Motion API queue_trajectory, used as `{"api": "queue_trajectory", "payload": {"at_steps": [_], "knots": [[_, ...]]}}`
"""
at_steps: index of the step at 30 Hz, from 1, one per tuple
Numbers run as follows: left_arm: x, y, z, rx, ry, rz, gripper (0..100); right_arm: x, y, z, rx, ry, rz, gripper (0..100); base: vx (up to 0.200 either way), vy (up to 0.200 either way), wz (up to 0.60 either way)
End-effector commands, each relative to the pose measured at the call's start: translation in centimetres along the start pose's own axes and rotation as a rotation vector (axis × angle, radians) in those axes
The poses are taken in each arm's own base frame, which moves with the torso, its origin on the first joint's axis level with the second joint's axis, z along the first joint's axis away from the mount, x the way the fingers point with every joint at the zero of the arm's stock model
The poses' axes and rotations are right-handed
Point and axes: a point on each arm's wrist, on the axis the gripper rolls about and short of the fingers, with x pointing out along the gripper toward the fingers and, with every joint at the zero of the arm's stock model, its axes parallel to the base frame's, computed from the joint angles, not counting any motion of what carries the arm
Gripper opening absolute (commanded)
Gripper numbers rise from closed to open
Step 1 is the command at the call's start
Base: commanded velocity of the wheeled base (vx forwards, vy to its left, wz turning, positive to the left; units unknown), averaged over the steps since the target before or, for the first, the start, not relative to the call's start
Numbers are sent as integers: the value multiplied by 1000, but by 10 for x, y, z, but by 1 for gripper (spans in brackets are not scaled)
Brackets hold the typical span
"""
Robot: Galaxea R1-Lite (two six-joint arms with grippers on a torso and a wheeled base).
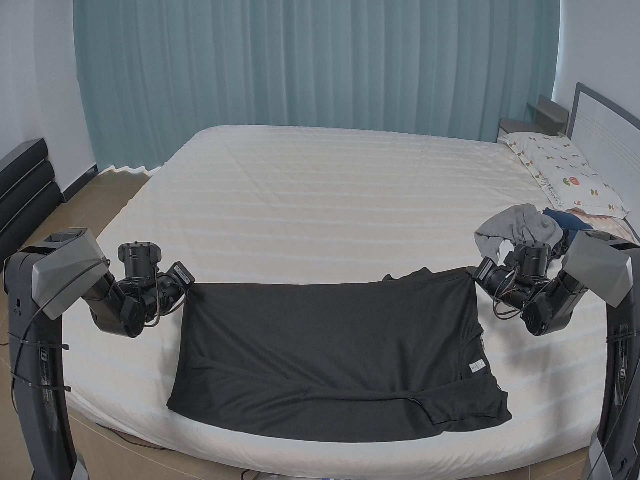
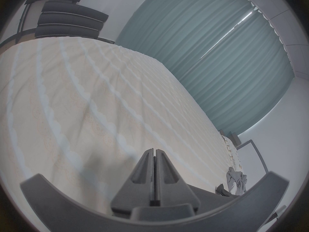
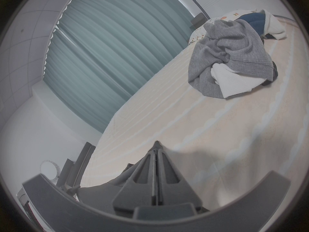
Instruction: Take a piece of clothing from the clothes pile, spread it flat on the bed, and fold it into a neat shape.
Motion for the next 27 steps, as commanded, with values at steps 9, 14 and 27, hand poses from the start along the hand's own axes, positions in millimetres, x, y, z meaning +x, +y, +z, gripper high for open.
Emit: {"api": "queue_trajectory", "payload": {"at_steps": [9, 14, 27], "knots": [[-7, 0, -3, 9, 10, 10, 0, -15, 4, 0, 0, 19, 22, 0, 0, 0, 0], [-10, 1, -4, 68, 15, 14, 0, -21, 9, 10, 0, 0, 44, 0, 0, 0, 0], [-11, -3, -7, 154, 18, 2, 0, -26, 1, 9, 9, 6, 20, 0, 0, 0, 0]]}}
